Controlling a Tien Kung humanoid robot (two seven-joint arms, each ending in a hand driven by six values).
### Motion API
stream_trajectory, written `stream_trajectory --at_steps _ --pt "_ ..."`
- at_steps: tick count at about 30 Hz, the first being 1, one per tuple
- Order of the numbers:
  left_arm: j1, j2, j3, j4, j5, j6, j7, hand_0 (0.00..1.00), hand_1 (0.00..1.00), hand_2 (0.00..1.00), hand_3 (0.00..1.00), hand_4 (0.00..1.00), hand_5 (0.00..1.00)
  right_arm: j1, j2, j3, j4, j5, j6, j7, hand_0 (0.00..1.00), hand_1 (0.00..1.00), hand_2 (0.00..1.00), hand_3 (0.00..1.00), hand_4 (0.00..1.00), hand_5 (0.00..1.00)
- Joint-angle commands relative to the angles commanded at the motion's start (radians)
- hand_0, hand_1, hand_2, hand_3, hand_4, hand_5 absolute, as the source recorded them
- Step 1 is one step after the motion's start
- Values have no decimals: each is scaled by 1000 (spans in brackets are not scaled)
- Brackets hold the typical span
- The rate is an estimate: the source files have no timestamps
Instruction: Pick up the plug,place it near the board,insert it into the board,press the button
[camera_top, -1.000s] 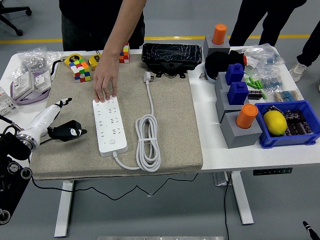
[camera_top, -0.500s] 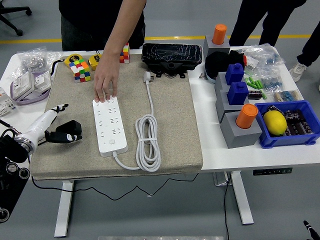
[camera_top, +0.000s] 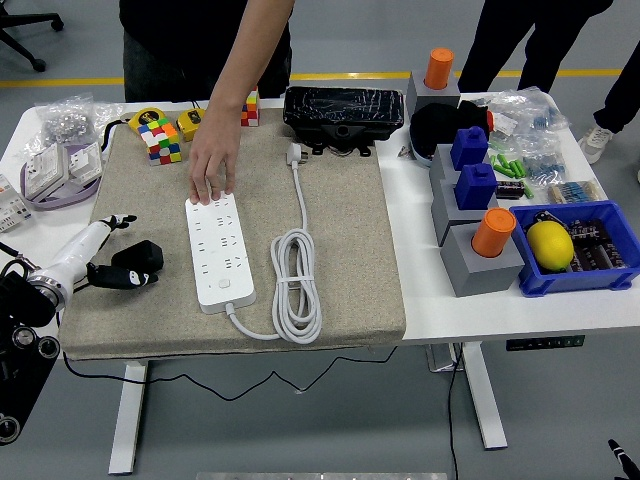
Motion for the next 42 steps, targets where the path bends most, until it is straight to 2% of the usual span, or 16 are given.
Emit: stream_trajectory --at_steps 3,4,15,16,21,22,27,28,33,34,42 --pt "0 -1 -1 2 -2 10 -6 722 767 724 786 998 153 1 0 3 0 -1 0 0 871 844 807 831 998 998" --pt "0 -1 -1 2 -3 11 -7 605 688 646 703 998 139 1 0 4 0 -2 0 0 872 844 807 831 998 998" --pt "-1 -9 -1 18 8 32 -15 584 678 624 693 998 128 -1 -1 16 0 -9 -1 0 871 844 807 831 998 998" --pt "-1 -9 -1 20 8 34 -17 547 666 589 617 998 120 -1 -1 16 0 -9 -1 0 872 843 807 831 998 998" --pt "-1 -9 -1 27 9 40 -22 547 666 589 617 998 120 0 -1 19 0 -10 -2 1 872 843 807 831 998 998" --pt "0 -10 -2 28 10 41 -24 489 645 569 560 998 95 0 -1 20 0 -11 -2 1 872 843 807 832 998 998" --pt "1 -12 -5 28 15 48 -26 489 645 569 560 998 95 0 -2 23 0 -13 -2 0 872 843 807 832 998 998" --pt "0 -11 -5 27 14 48 -27 424 592 564 546 998 46 0 -2 24 0 -14 -2 0 872 843 807 832 998 998" --pt "-1 -12 -6 26 20 49 -30 424 592 564 546 998 46 1 -2 24 0 -13 -2 0 872 843 807 832 998 998" --pt "-1 -12 -7 26 21 49 -30 357 528 547 543 998 2 0 -2 24 0 -13 -2 0 872 843 806 833 998 998" --pt "1 -12 -4 26 26 43 -27 336 514 534 534 998 2 -2 -3 23 0 -12 -3 -1 872 843 806 833 998 998"
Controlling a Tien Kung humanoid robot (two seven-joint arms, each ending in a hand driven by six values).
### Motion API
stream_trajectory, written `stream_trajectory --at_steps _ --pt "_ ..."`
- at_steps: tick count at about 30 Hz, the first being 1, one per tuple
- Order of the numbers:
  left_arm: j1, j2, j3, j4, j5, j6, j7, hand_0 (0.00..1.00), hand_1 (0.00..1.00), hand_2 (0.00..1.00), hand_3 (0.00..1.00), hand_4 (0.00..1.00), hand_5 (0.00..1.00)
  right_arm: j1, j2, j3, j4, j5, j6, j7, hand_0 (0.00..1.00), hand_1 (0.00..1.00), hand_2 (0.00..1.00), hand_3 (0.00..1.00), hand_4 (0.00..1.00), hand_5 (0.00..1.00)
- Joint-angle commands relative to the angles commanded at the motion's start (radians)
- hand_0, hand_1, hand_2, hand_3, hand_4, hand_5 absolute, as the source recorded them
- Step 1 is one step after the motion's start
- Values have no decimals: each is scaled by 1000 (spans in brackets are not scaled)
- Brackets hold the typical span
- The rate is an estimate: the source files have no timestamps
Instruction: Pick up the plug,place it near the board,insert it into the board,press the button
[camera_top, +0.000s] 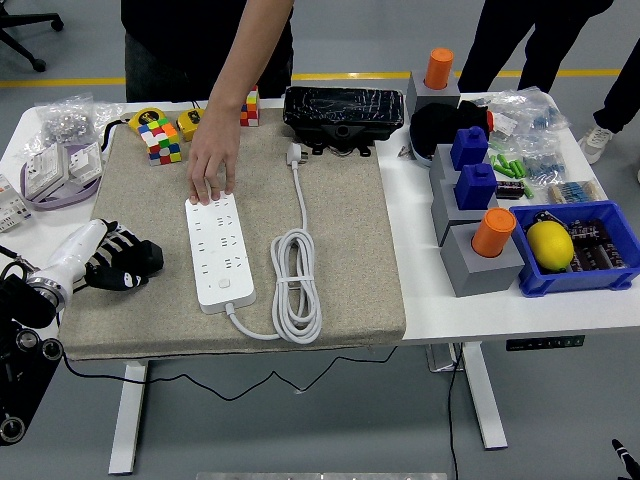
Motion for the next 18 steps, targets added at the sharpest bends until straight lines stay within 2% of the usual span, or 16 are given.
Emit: stream_trajectory --at_steps 15,16,18 --pt "2 3 6 -4 -5 13 -1 327 505 521 526 989 2 -3 0 0 0 2 -2 -2 871 843 806 834 998 998" --pt "2 3 6 -4 -3 14 0 321 493 503 515 907 2 -3 0 0 0 2 -2 -2 871 843 807 834 998 998" --pt "3 3 7 -4 1 16 2 321 493 503 515 907 2 -3 0 0 0 2 -2 -2 871 843 807 834 998 998"
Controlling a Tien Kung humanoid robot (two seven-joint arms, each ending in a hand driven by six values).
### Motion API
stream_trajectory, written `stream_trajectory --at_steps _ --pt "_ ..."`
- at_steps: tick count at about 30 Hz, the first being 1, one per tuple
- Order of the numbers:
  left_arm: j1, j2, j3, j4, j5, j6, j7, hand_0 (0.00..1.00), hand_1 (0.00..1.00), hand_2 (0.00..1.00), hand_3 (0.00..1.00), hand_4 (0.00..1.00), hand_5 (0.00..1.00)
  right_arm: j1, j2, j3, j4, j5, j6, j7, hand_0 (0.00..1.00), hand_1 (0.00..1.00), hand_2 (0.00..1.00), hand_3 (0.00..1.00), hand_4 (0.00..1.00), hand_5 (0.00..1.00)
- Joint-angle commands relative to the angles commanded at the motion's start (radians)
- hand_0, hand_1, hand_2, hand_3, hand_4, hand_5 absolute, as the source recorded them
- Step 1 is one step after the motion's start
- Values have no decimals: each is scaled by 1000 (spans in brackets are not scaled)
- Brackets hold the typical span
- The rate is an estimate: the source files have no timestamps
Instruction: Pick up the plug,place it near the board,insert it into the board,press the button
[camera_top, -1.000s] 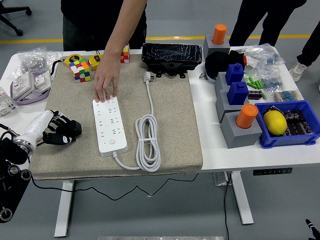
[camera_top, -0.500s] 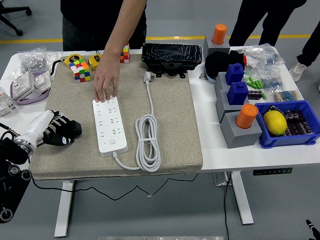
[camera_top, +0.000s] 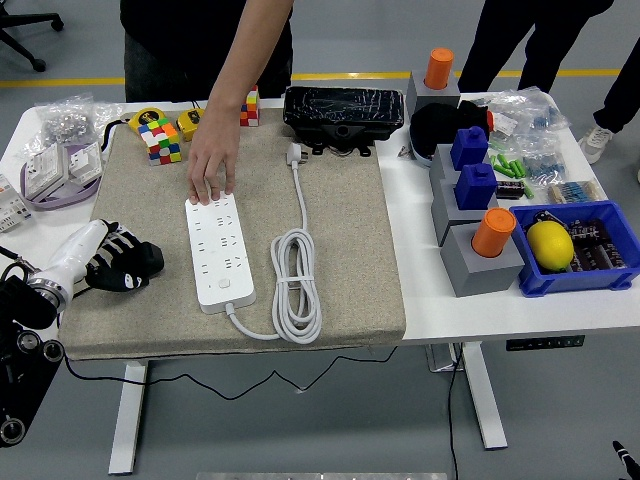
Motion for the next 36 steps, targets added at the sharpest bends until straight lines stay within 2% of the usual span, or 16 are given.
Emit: stream_trajectory --at_steps 3,4,9,10,15,16,26,36 --pt "0 0 0 0 4 -1 3 321 493 503 515 907 2 1 -1 -1 0 0 0 0 871 843 807 834 998 998" --pt "0 0 0 0 4 -1 4 308 454 446 510 866 2 1 -1 -1 0 1 0 0 870 843 807 834 998 998" --pt "-1 -3 -1 0 11 5 6 308 454 446 510 866 2 2 -2 -1 0 2 1 0 870 843 807 834 998 998" --pt "-2 -3 -2 -1 15 4 8 284 351 310 482 813 2 2 -2 0 0 1 1 0 869 843 807 834 998 998" --pt "-4 -4 -3 -2 11 15 5 284 351 310 482 813 2 4 -2 1 0 2 0 0 869 843 807 834 998 998" --pt "-4 -4 -3 -2 10 16 5 269 302 264 473 797 2 5 -2 2 0 2 0 0 867 842 807 834 998 998" --pt "-3 -3 -3 -10 -12 37 -7 269 282 249 471 790 2 4 -1 1 0 3 0 0 868 842 807 834 998 998" --pt "-4 7 18 -67 -74 66 -27 269 286 249 470 786 2 6 -1 2 0 2 0 -1 867 842 807 832 998 998"
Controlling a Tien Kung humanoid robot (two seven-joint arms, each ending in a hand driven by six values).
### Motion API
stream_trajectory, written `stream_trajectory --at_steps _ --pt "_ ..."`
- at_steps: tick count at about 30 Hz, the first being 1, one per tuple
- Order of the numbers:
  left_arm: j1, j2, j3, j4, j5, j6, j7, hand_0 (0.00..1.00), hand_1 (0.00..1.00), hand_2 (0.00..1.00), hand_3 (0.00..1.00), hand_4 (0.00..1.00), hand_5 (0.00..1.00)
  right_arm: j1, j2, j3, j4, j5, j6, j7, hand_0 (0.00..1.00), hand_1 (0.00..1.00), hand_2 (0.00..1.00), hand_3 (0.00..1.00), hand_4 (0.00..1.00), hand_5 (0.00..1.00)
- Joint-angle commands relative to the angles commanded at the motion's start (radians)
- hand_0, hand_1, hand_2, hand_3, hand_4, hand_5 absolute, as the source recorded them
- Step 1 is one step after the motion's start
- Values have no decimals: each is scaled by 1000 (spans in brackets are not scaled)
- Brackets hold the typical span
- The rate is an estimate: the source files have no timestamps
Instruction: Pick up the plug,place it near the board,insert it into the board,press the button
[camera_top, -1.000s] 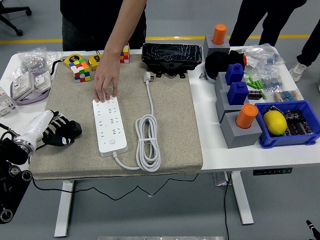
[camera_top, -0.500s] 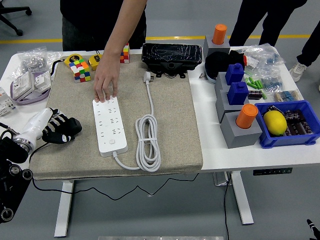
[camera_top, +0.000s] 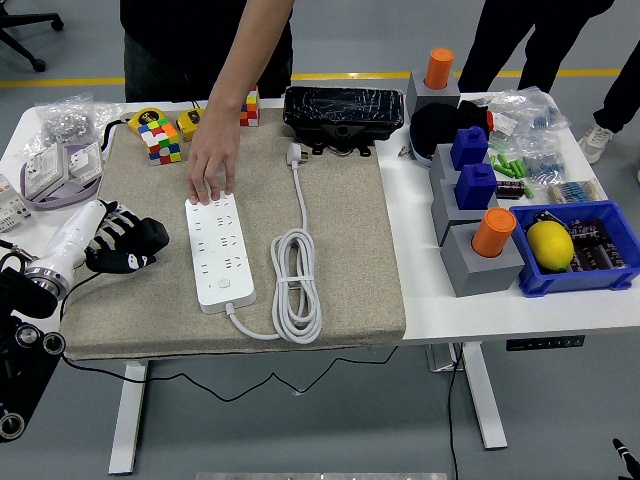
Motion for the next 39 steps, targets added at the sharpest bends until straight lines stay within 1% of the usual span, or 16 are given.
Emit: stream_trajectory --at_steps 2,7,11,12,13,15,16,18,21,22,23,25,30,35,39 --pt "-1 5 14 -17 -12 2 -2 269 286 249 470 786 2 0 0 1 0 -1 0 0 867 842 807 832 998 998" --pt "-11 38 75 -50 -36 2 1 272 288 251 459 787 2 -1 1 2 0 -2 0 -1 867 841 807 832 998 998" --pt "-39 83 152 -65 -62 -1 5 276 294 253 459 788 2 1 0 1 0 -1 0 0 866 841 807 831 998 998" --pt "-50 97 174 -65 -68 -3 8 276 294 253 459 788 2 2 -1 0 0 0 0 -1 866 841 807 831 998 998" --pt "-67 116 203 -64 -76 -5 9 276 294 253 459 788 2 3 -1 0 0 -1 0 -1 866 841 807 831 998 998" --pt "-85 134 237 -61 -84 -7 11 276 294 253 459 788 2 4 -2 0 0 -1 0 -1 866 841 807 831 998 998" --pt "-88 136 242 -61 -85 -8 12 276 301 257 460 787 2 4 -2 0 0 0 0 -1 867 841 807 831 998 998" --pt "-130 171 296 -54 -97 -13 16 276 301 257 460 787 2 6 -4 0 0 0 0 -2 867 841 807 831 998 998" --pt "-171 201 350 -50 -106 -17 20 276 301 257 460 787 2 8 -5 1 0 -1 -1 -3 867 841 807 831 998 998" --pt "-180 207 365 -49 -108 -19 20 280 323 265 472 786 2 8 -5 1 0 -1 -1 -3 866 841 807 831 998 998" --pt "-197 218 387 -46 -109 -21 23 280 323 265 472 786 2 9 -5 1 0 -2 -1 -3 866 841 807 831 998 998" --pt "-226 232 426 -37 -113 -24 24 280 323 265 472 786 2 10 -6 0 0 -2 -1 -3 866 841 807 831 998 998" --pt "-257 242 469 -21 -117 -26 25 284 348 281 478 784 2 10 -5 -1 0 -1 -1 -3 867 841 807 831 998 998" --pt "-277 240 487 -18 -118 -29 27 285 348 279 478 783 2 8 -4 3 0 -5 -1 -4 866 841 807 831 998 998" --pt "-292 238 501 -2 -119 -24 23 285 348 279 478 783 2 9 -5 2 0 -5 -1 -5 866 841 807 831 998 998"
